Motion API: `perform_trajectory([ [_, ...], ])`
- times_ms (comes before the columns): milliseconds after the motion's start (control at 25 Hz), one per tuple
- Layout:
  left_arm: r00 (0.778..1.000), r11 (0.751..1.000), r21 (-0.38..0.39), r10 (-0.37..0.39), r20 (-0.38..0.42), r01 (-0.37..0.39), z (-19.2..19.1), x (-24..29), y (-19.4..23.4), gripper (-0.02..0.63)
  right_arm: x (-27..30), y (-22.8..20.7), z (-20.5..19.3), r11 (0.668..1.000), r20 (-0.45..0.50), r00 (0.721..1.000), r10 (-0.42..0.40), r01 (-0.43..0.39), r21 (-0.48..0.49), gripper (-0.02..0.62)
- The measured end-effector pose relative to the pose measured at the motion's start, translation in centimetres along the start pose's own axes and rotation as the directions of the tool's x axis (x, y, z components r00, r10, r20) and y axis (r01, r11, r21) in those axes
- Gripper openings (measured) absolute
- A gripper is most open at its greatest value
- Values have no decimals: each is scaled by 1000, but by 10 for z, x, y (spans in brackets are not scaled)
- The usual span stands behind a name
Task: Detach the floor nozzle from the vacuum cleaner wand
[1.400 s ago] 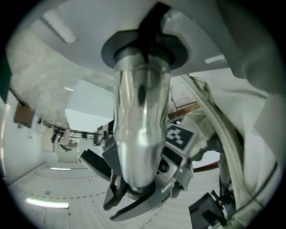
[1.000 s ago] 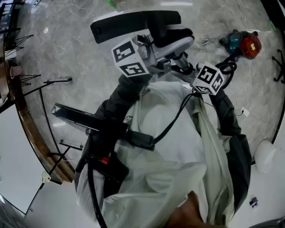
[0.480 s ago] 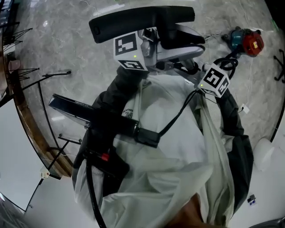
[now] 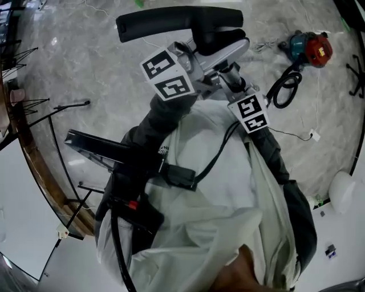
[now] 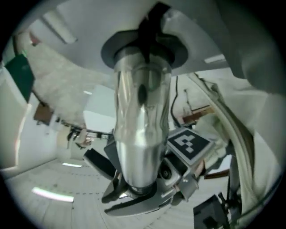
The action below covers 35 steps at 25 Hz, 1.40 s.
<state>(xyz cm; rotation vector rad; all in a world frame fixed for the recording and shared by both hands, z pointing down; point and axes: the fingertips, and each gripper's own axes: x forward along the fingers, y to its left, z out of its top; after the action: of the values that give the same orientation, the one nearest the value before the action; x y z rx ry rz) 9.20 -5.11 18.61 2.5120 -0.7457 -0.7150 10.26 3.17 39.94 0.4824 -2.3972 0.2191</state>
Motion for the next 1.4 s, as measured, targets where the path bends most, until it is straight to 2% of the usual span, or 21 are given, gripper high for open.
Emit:
perform_trajectory([
  [40,1000,1000,4,9,-12,-9,-2,-1,-1,69,1,-1,-1,999,4,999,-53,53,0,37],
  [120,997,997,22,-68,-19,69,-3,-2,-15,69,-1,7,0,1000,26,999,-19,20,-15,37],
  [200,977,976,47,-211,-10,211,0,-5,-38,74,-9,25,2,986,58,985,161,-158,-49,40],
  [240,959,957,57,-284,-2,283,1,-6,-50,74,-16,35,2,959,67,958,279,-275,-65,40],
  [360,902,902,36,-431,24,430,-1,-6,-73,77,-41,58,-4,788,46,788,614,-610,-76,40],
  [400,900,900,23,-435,35,434,-1,-5,-68,77,-45,60,-5,728,34,727,685,-683,-62,40],
  [440,909,910,13,-415,48,414,0,-5,-58,77,-45,59,-4,694,25,693,720,-719,-40,40],
  [480,923,925,3,-380,59,381,2,-4,-44,75,-40,55,-3,698,18,698,716,-716,-16,40],
  [560,953,954,-17,-299,59,300,5,-3,-22,74,-23,44,1,795,13,795,607,-607,16,37],
  [640,980,980,-24,-198,27,198,3,-3,-10,74,-6,29,2,922,10,923,386,-386,29,37],
  [720,998,998,-20,-64,-25,64,0,-2,3,71,7,12,3,993,18,994,112,-113,37,37],
  [800,997,999,-2,43,-71,-44,-3,0,14,69,15,-2,3,995,24,996,-83,82,51,37],
  [840,994,998,6,65,-85,-65,-4,2,15,69,16,-6,3,991,24,992,-121,119,56,37],
  [920,996,999,16,30,-89,-29,-3,4,9,71,14,-2,6,996,39,996,-75,73,49,37],
  [1040,981,982,35,-186,-49,187,5,1,-23,75,3,19,12,991,63,989,133,-133,-12,40],
  [1120,940,939,43,-341,-15,341,12,-1,-46,75,-13,32,15,951,68,949,307,-305,-47,40],
  [1160,911,911,38,-412,-4,412,14,-2,-56,75,-22,39,16,910,66,908,415,-411,-57,40],
  [1280,822,822,-3,-570,15,570,15,-6,-77,77,-50,63,17,697,48,695,717,-715,-53,41],
  [1320,810,810,-7,-586,22,586,16,-5,-77,77,-56,67,17,636,51,634,772,-771,-42,41],
  [1360,813,813,-7,-581,28,582,17,-3,-75,77,-58,68,18,602,59,600,798,-798,-30,40],
  [1400,830,831,-9,-556,31,557,17,0,-69,75,-56,67,18,601,69,598,798,-799,-16,40],
])
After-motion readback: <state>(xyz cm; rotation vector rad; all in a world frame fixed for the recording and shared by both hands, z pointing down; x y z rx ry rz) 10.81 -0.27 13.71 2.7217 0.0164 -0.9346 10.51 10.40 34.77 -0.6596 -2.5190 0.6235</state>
